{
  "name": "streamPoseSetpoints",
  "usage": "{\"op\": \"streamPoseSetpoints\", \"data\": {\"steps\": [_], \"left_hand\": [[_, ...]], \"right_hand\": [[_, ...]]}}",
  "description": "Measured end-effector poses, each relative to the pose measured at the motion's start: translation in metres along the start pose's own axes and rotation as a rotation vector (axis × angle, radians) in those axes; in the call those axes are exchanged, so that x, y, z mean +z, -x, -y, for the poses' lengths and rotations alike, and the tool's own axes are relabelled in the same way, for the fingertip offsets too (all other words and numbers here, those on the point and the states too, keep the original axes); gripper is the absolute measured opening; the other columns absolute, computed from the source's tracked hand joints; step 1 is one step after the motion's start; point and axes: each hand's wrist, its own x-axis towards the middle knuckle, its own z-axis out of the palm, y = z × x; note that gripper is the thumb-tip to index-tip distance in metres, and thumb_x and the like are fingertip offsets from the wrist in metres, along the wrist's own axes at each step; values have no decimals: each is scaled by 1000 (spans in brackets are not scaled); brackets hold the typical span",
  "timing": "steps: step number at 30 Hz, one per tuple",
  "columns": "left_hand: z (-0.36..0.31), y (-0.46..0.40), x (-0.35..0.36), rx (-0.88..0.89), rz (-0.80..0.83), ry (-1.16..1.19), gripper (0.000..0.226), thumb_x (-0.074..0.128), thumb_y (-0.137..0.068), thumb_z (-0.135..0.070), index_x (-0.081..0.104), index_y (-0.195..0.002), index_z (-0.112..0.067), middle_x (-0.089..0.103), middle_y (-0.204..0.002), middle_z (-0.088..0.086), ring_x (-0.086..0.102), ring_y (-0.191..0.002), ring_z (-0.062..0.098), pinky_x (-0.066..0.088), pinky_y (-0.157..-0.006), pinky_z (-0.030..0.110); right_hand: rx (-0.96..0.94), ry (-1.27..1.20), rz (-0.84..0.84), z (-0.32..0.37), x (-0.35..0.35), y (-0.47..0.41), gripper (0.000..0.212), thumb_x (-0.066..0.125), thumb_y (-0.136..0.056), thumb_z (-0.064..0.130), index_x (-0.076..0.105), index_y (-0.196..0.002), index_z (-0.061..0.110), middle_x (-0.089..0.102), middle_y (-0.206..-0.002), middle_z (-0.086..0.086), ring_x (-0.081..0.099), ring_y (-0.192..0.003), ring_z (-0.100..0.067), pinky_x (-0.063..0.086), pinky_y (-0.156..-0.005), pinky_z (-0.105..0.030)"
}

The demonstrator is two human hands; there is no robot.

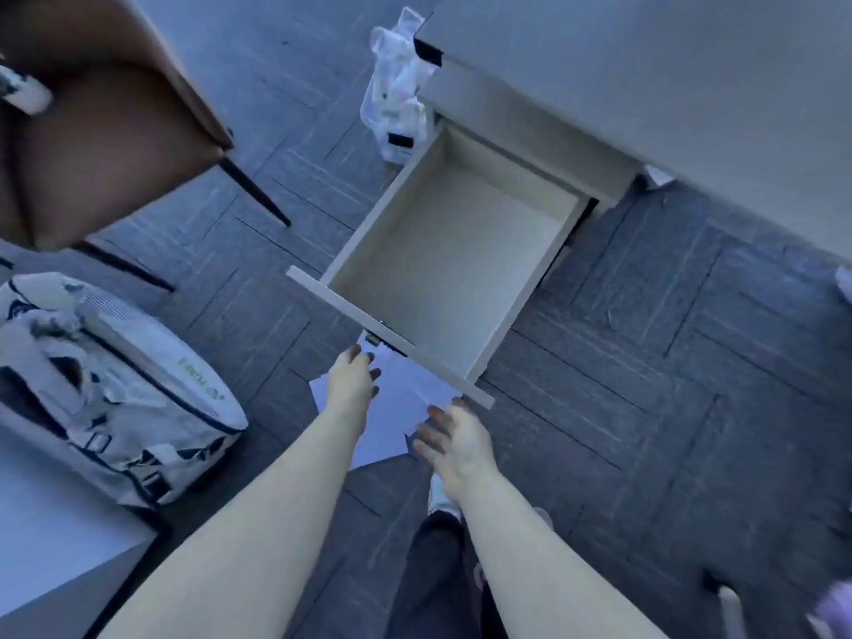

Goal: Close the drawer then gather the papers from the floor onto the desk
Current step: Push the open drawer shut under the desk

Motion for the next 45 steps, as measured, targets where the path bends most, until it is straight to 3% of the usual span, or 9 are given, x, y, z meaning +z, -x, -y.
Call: {"op": "streamPoseSetpoints", "data": {"steps": [4, 8, 15, 19, 23, 27, 32, 36, 45], "left_hand": [[-3, -13, 15, 43, -31, 100, 35, 47, -95, -20, 57, -126, -6, 67, -117, 8, 67, -97, 23, 55, -86, 38], [-11, -22, 31, 26, -45, 138, 29, 54, -93, -22, 63, -114, -4, 71, -106, 10, 70, -87, 23, 55, -78, 36], [-54, -41, 82, 24, -21, 103, 30, 49, -95, -21, 59, -118, -6, 71, -104, 9, 69, -80, 23, 56, -66, 32], [-85, -48, 122, 30, -19, 116, 28, 48, -96, -20, 59, -119, -8, 69, -108, 8, 67, -81, 24, 57, -70, 34], [-117, -52, 163, -3, -3, 127, 31, 44, -98, -21, 55, -124, -9, 67, -114, 8, 67, -87, 27, 58, -74, 37], [-144, -54, 200, 1, -13, 146, 30, 43, -99, -22, 53, -124, -9, 67, -121, 11, 67, -81, 23, 58, -70, 36], [-171, -67, 236, 26, -12, 139, 24, 47, -97, -23, 55, -115, -9, 68, -118, 11, 69, -85, 27, 59, -72, 39], [-183, -76, 262, 37, -13, 190, 26, 47, -97, -22, 54, -117, -7, 67, -113, 10, 68, -75, 24, 59, -69, 39], [-198, -85, 284, 63, 31, 245, 11, 47, -98, -22, 47, -101, -12, 62, -106, 8, 64, -62, 22, 54, -59, 34]], "right_hand": [[-28, -98, -33, 17, 7, -11, 24, 46, -97, 16, 59, -114, 3, 65, -116, -9, 66, -93, -27, 54, -69, -37], [-38, -97, -35, 34, 10, -12, 19, 45, -97, 12, 62, -94, 5, 67, -114, -10, 68, -89, -25, 55, -67, -36], [-76, -62, -18, 97, 13, -25, 17, 46, -97, 14, 61, -96, 8, 66, -115, -10, 68, -91, -25, 55, -65, -36], [-105, -6, 13, 144, 12, -36, 19, 48, -96, 17, 63, -104, 9, 66, -118, -7, 69, -95, -25, 56, -64, -34], [-111, 41, 56, 194, 9, -47, 15, 52, -95, 19, 64, -90, 13, 68, -110, -5, 68, -88, -24, 56, -67, -36], [-98, 104, 50, 236, 4, -65, 13, 54, -94, 25, 64, -95, 17, 68, -116, -5, 69, -84, -24, 55, -65, -35], [-108, 88, 28, 280, 10, -81, 21, 54, -95, 26, 61, -108, 12, 69, -118, -5, 67, -77, -23, 55, -64, -34], [-162, 93, 3, 304, 11, -88, 13, 55, -95, 27, 62, -96, 16, 71, -111, -6, 67, -72, -22, 56, -64, -33], [-331, 168, -47, 325, 18, -99, 14, 47, -99, 23, 60, -95, 21, 73, -112, -5, 68, -68, -17, 54, -62, -30]]}}
